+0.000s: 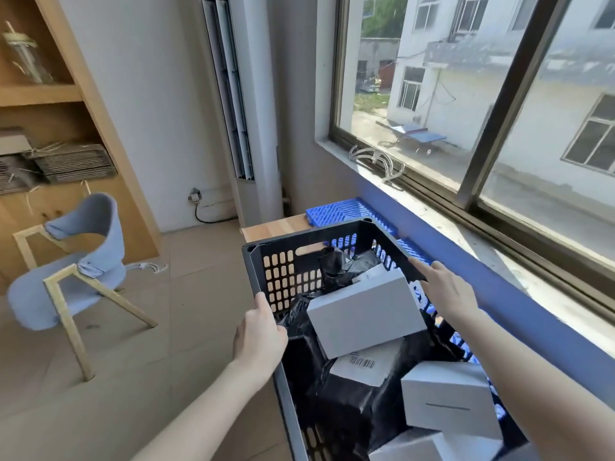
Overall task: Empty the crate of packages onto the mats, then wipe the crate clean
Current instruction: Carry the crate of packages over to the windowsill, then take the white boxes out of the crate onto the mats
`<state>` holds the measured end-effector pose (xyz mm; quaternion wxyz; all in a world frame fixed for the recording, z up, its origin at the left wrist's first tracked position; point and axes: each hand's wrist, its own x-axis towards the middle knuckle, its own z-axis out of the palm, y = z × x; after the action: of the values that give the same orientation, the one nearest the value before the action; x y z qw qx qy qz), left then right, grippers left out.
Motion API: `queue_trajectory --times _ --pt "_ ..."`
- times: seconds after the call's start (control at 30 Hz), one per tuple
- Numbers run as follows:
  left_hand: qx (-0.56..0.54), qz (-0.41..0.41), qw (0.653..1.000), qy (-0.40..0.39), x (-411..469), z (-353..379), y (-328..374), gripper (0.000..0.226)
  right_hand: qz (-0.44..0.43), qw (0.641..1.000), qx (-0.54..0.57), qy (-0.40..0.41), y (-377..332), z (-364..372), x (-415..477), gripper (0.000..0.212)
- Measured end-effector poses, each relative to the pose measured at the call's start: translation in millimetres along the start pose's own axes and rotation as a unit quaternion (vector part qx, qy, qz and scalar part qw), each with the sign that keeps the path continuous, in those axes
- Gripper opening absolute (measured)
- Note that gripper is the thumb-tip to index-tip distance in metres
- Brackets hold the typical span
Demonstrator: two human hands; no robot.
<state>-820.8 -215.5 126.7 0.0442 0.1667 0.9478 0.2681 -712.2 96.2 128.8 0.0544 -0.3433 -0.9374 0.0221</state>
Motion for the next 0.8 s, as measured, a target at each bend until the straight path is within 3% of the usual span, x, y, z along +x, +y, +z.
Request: queue_trajectory --times 0.23,0.43,0.53,0.63,0.8 --pt "0.066 0.045 0.997 -0.01 29 -2 -10 0.036 -0.008 1.0 -0.016 0.002 -10 4 16 0.052" --pt "0.201 0.11 0.973 0.033 61 -16 -12 0.051 -0.014 1.0 -0.011 0.002 -7 7 20 0.052" --pt "0.108 0.172 0.978 0.038 78 -15 -7 0.048 -0.016 1.0 -0.005 -0.004 -5 8 20 0.052" --pt "-0.018 0.261 0.965 -0.03 86 -12 13 0.036 -0.02 1.0 0.013 0.002 -2 10 24 0.051" --pt "-0.058 0.34 0.93 -0.129 83 1 43 0.036 -0.021 0.998 0.055 0.007 -1 13 25 0.049"
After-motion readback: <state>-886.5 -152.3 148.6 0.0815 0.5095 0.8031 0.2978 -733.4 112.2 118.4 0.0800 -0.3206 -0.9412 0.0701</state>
